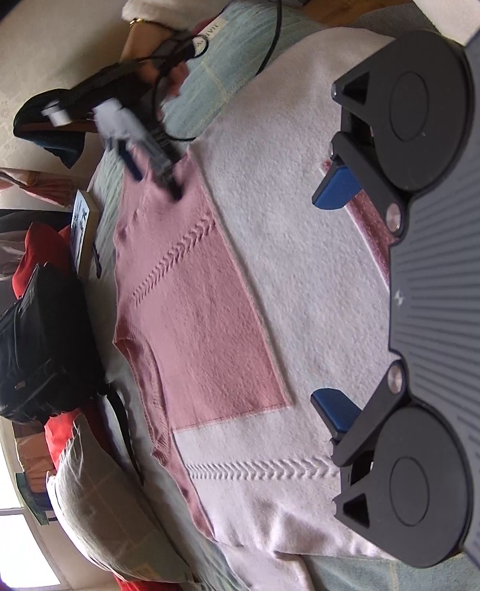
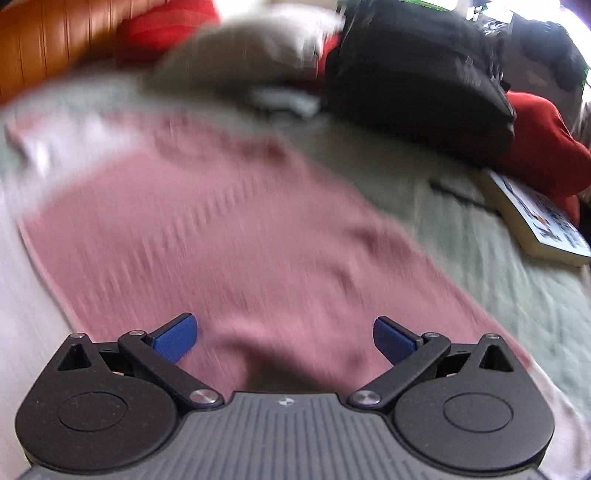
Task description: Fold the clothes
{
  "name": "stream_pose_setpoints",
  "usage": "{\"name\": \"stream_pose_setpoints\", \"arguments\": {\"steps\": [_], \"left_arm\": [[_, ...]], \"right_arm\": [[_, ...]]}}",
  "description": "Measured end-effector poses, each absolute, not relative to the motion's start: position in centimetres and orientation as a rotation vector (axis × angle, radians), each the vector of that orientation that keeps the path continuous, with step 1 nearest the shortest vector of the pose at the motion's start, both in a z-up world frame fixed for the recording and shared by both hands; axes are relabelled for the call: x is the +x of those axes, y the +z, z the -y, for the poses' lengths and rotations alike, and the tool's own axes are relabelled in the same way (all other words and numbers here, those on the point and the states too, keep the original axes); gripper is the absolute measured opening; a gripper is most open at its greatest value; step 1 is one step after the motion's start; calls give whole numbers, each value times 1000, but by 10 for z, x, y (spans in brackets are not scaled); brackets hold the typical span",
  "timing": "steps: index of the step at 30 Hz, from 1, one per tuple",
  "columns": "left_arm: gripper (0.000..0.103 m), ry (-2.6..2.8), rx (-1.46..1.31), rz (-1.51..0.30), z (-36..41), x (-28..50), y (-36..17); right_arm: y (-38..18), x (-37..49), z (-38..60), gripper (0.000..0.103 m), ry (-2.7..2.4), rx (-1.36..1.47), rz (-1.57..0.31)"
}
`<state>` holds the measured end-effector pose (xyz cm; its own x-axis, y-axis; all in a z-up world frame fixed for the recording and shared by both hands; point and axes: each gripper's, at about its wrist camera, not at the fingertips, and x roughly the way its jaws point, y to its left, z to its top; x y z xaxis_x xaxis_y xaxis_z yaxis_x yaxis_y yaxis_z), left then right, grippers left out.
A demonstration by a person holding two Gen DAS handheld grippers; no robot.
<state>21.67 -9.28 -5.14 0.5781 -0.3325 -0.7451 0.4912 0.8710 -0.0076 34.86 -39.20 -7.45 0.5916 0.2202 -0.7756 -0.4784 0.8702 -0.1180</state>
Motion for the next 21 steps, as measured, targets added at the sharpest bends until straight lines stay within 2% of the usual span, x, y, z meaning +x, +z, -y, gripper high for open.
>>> {"name": "stream_pose_setpoints", "arguments": {"steps": [6,9,14,21], "left_arm": [[102,-506,203,-816,88,208,-50],[102,-511,196,-815,83,204,-48],[102,-507,223,-797,76,204,-40],[102,-436,228,-843,62,225,-53]], "right_arm": [[-55,322,424,103,330,-251,-900],[-33,311,416,103,325,-291,-863],[-13,311,383,103,421,-151,-792],[-60,336,324,103,483,-61,-928]]}}
